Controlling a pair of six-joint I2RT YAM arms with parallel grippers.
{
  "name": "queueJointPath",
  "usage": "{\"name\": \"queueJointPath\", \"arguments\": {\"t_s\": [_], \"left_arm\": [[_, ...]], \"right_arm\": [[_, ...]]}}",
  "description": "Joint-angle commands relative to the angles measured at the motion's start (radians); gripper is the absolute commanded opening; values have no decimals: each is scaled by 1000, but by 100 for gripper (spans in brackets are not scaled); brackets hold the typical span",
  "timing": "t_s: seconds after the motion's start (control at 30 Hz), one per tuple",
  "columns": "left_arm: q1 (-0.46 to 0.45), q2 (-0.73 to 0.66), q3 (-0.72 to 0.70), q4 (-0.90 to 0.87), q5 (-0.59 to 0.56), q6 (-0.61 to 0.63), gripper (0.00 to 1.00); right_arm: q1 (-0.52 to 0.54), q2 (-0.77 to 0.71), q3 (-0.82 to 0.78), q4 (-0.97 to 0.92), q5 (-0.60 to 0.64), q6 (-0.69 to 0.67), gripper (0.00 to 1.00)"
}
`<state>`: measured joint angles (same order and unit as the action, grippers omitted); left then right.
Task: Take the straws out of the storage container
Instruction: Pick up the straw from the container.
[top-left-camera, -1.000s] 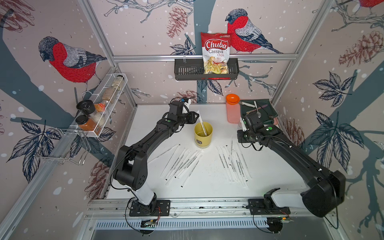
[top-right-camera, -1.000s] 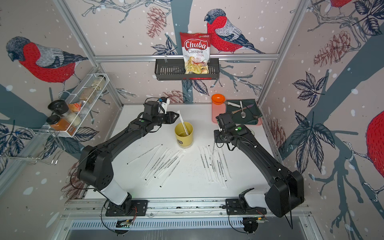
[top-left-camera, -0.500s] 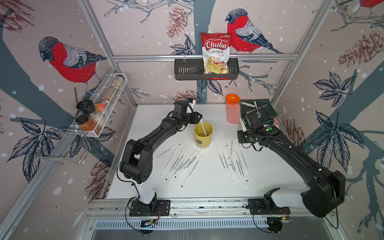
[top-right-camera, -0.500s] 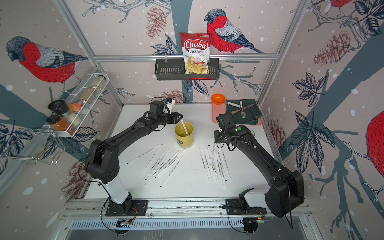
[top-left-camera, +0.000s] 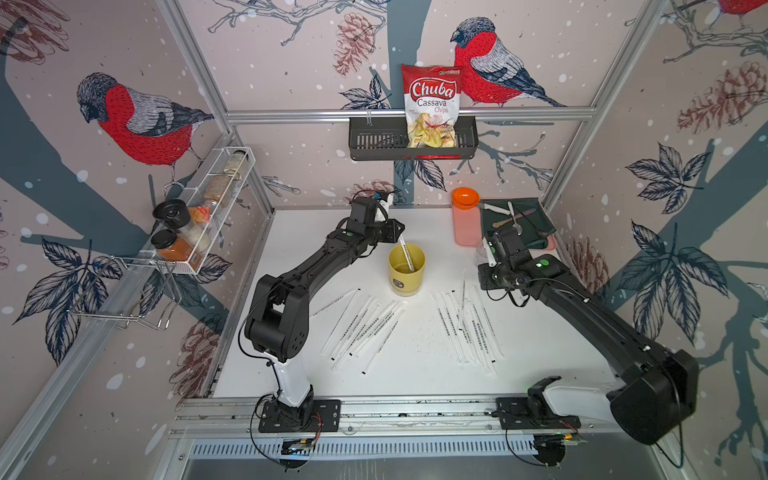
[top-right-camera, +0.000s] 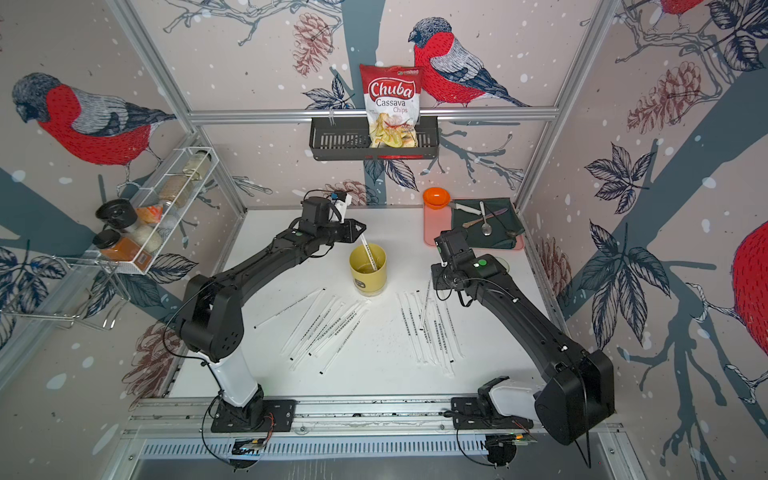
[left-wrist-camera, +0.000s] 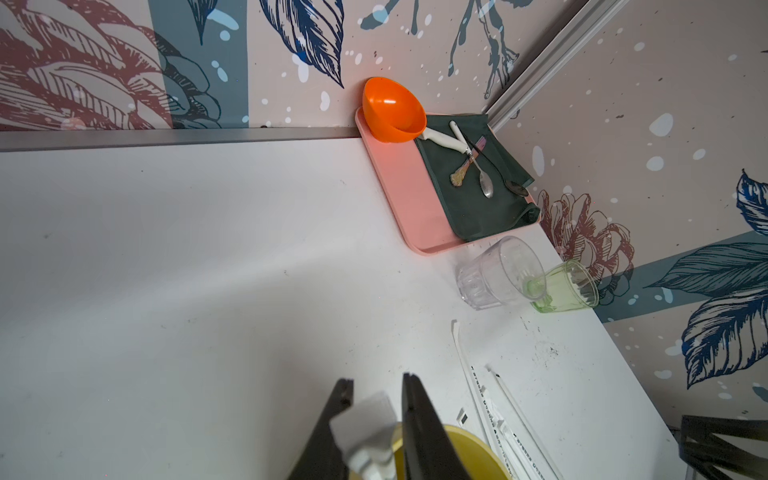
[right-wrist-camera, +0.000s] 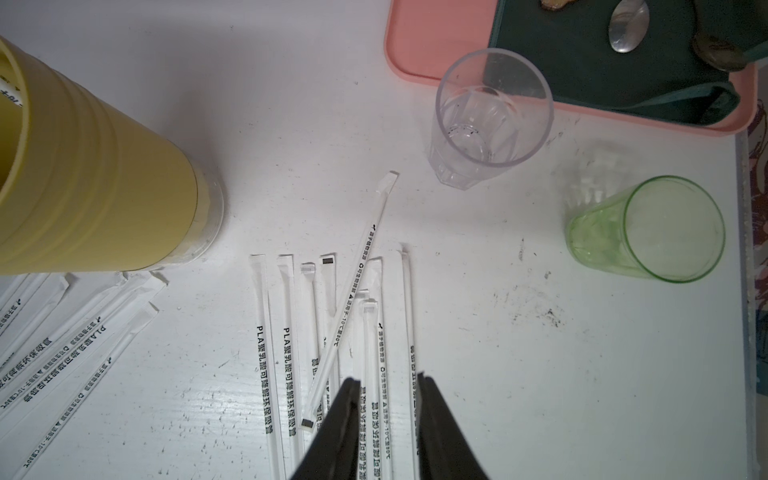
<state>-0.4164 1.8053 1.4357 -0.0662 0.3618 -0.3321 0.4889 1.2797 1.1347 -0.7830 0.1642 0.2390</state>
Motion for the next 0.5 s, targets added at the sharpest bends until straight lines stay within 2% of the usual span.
{"name": "queueJointPath", "arguments": {"t_s": [0.0, 0.2, 0.47], "left_arm": [[-2, -3, 13, 16, -7, 18, 18], [-2, -5, 38, -14, -11, 35, 8], [-13, -48, 109, -83, -25, 71, 2]], "right_arm": [[-1, -11, -4, 21, 14, -2, 28], [0, -22, -10, 24, 18, -3, 28], [-1, -22, -6, 22, 9, -1, 28]]}}
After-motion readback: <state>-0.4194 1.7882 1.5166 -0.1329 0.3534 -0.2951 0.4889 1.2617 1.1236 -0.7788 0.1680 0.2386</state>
